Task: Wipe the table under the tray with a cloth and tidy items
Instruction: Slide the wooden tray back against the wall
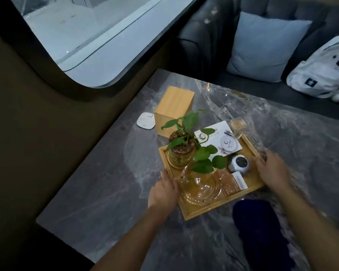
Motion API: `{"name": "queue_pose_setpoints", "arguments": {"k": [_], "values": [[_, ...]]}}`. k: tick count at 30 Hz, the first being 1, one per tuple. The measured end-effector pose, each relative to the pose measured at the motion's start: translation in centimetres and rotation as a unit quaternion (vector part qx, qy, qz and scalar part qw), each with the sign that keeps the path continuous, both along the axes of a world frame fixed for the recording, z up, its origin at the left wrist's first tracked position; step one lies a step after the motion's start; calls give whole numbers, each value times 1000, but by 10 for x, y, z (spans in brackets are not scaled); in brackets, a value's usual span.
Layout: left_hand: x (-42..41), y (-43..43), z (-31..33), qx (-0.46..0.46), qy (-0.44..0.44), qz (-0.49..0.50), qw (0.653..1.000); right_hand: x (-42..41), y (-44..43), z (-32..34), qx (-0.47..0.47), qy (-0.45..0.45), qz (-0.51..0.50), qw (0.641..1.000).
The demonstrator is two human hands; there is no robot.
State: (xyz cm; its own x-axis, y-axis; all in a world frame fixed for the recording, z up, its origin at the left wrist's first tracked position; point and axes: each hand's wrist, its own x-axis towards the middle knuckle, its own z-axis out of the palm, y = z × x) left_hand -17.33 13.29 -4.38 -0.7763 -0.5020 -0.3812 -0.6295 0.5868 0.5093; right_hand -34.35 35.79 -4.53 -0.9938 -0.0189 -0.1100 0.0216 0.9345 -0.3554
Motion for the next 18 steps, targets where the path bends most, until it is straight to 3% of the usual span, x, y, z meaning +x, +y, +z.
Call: {"name": "queue_pose_setpoints", "arguments": {"k": [6, 13, 18], "values": [[-11, 3, -4, -6, -31, 31, 999, -12, -3, -16, 51, 20, 52, 997], [-17, 10, -1, -102, -97, -63, 988, -26, 1, -21, 91, 6, 108, 990], [-15, 4, -2, -83, -73, -49, 993, -21, 4, -17, 98, 3, 125, 987]]}}
